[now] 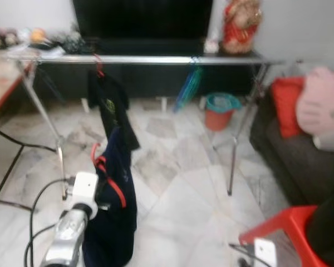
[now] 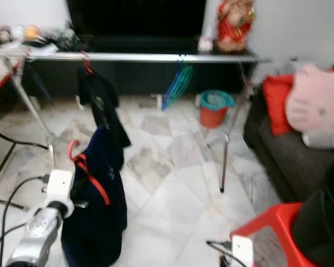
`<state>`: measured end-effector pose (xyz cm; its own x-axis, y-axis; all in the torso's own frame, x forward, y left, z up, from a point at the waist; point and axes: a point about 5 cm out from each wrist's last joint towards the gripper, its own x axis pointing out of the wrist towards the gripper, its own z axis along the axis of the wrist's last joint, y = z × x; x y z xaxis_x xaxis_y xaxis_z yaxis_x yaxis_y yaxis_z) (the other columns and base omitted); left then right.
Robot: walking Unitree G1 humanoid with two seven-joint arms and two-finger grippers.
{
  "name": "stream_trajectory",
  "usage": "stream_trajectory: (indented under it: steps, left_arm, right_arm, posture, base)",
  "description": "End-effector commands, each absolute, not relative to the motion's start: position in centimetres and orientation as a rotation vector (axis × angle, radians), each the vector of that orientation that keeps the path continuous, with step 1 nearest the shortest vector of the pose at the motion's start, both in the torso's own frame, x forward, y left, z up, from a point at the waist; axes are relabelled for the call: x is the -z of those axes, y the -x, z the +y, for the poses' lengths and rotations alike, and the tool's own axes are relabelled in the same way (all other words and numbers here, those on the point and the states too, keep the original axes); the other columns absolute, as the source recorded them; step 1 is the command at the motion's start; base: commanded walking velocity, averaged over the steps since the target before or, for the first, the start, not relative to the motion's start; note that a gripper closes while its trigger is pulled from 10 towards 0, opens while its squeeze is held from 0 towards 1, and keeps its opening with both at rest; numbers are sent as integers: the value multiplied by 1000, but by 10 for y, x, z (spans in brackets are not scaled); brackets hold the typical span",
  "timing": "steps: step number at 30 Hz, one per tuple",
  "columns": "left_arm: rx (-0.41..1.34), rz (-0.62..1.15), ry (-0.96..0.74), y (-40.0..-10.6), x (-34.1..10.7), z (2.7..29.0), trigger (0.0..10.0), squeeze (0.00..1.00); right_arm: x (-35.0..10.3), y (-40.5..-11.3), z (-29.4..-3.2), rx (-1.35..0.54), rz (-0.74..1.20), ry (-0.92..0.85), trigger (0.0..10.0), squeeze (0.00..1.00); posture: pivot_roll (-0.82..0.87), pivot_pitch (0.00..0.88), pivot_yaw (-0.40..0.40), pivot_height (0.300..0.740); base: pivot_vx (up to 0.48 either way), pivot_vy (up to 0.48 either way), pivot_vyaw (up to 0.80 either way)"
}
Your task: Hang hanger
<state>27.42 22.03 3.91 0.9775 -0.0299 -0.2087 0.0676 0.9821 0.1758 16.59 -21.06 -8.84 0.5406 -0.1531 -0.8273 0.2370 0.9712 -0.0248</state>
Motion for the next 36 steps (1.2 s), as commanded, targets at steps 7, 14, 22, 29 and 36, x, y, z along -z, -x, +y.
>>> stream_trajectory:
  steps: [7, 14, 22, 29, 36]
  left_arm:
    - [53, 161, -189, -279, -49, 221, 10000, 0]
    - [83, 157, -182, -280, -52, 218, 10000, 0]
    - [122, 153, -167, -284, -55, 212, 10000, 0]
    - [124, 152, -209, -285, -57, 212, 10000, 0]
    - [117, 159, -237, -285, -58, 214, 10000, 0]
  right_arm:
    - [87, -169, -211, 230, 958, -94, 10000, 0]
    - [86, -171, -211, 234, 944, -97, 10000, 0]
    - [84, -173, -211, 235, 922, -102, 10000, 0]
    - [84, -173, -212, 238, 922, -104, 10000, 0]
    - [85, -172, -212, 233, 928, -99, 10000, 0]
  posture:
    - [95, 0, -35, 740]
    - [94, 0, -37, 740]
    - [93, 0, -38, 740]
    - [94, 0, -42, 740]
    - [94, 0, -41, 740]
  base:
    - [0, 56, 0]
    - [0, 0, 0]
    - [0, 0, 0]
    - [0, 0, 0]
    - [0, -390, 0]
